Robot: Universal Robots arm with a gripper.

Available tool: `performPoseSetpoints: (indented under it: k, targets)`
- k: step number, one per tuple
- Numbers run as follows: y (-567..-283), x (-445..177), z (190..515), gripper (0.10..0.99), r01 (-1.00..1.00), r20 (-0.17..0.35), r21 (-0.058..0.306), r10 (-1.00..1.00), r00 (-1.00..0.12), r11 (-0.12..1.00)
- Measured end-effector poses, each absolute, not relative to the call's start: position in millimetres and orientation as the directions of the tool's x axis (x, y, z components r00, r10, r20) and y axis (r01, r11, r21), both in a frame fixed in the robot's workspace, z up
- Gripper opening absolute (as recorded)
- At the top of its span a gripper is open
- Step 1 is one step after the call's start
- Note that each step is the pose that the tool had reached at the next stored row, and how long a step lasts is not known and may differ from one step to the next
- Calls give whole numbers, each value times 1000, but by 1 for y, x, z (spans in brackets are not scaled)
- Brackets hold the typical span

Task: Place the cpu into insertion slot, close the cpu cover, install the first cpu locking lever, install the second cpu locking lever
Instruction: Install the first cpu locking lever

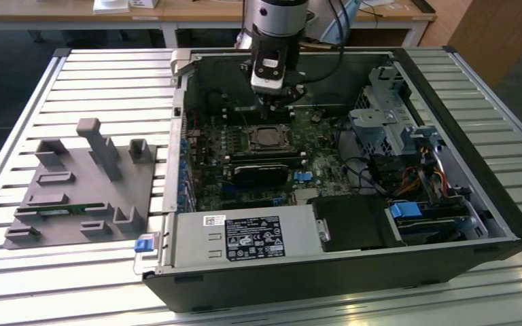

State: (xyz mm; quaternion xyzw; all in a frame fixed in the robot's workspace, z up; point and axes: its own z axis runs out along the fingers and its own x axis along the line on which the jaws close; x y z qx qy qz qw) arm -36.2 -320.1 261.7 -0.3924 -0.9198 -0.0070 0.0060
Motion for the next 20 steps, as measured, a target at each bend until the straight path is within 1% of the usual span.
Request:
performPoseSetpoints:
  k: [20]
  targets:
    - [-320,-36,261,106,412,17,8,412,-911,911]
